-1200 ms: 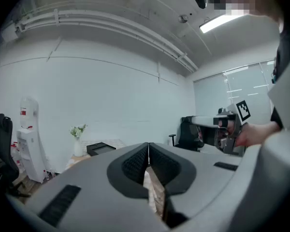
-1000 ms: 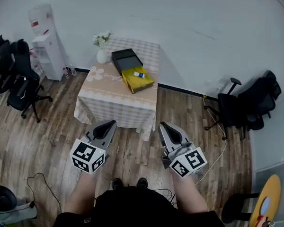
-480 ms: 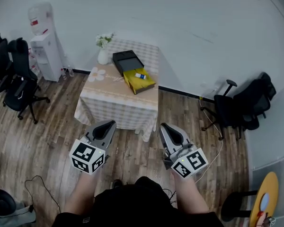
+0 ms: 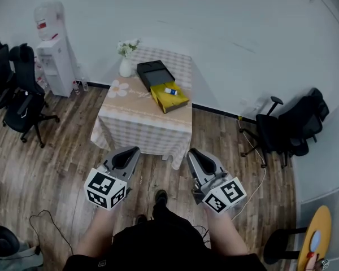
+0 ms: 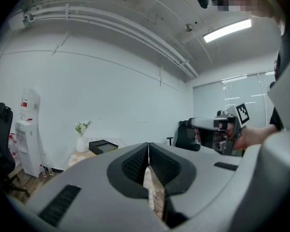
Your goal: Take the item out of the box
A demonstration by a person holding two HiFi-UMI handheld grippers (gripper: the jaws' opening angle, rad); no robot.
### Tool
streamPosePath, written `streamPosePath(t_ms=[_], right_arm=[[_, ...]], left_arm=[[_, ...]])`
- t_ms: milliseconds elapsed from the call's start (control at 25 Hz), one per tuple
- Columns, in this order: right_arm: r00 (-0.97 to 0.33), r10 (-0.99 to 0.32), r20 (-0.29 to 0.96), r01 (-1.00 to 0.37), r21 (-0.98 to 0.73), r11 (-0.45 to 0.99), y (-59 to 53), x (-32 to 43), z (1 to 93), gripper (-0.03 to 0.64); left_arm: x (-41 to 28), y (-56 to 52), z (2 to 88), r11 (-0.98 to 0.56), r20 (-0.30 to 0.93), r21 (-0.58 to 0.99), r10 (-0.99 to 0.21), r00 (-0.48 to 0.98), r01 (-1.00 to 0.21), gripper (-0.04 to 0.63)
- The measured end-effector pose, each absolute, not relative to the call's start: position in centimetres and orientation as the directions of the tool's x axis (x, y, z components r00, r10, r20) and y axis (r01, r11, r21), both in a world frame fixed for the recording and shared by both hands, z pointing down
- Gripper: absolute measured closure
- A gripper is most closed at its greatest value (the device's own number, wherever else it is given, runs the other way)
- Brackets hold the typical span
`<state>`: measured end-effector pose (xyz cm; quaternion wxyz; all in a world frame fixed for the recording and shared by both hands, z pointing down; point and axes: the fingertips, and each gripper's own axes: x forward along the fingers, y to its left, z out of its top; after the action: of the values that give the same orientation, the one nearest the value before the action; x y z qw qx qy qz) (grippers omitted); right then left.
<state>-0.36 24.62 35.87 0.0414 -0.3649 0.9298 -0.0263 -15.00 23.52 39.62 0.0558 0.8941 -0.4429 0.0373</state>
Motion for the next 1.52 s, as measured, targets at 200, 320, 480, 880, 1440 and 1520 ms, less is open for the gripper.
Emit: streamPosePath(t_ms=[200, 320, 480, 880, 1440, 1520], right_arm=[[-0.747, -0.662, -0.063, -0.653, -0.121, 0.748, 22.4, -0.8, 36.8, 0.577], [-0.763, -0.644, -0.060, -0.632, -0.144, 0.762, 21.0, -1.3, 37.5, 0.577], [-0.768, -0.636, -0.069, -0.618, -0.181, 0.765, 18.5, -0.3, 38.5, 0.577], [-0.766, -0.636, -0.092, -0.610, -0.209, 0.764, 8.7, 4.4, 38.7, 0.577], [-0.781, -0.607, -0.147, -0.566, -0.244, 0.787, 0.5, 9.3, 38.2, 0.577], [-0.787, -0.599, -0.146, -0.558, -0.246, 0.793, 0.0, 9.4, 38.2, 0.577]], left_arm=[[-15.1, 22.2, 40.3, -0.593, 0.143, 0.065, -0.790, 0.596, -0.802, 0.580], [-15.1, 20.6, 40.8, -0.586, 0.161, 0.075, -0.791, 0.590, -0.807, 0.580], [-14.2, 17.8, 41.8, -0.581, 0.182, 0.089, -0.789, 0.587, -0.809, 0.580], [-9.4, 7.5, 42.1, -0.604, 0.232, 0.076, -0.763, 0.603, -0.793, 0.580], [-4.1, -0.5, 40.4, -0.595, 0.245, 0.028, -0.775, 0.582, -0.803, 0.580], [-3.7, -1.0, 40.1, -0.591, 0.242, 0.026, -0.779, 0.579, -0.806, 0.580]])
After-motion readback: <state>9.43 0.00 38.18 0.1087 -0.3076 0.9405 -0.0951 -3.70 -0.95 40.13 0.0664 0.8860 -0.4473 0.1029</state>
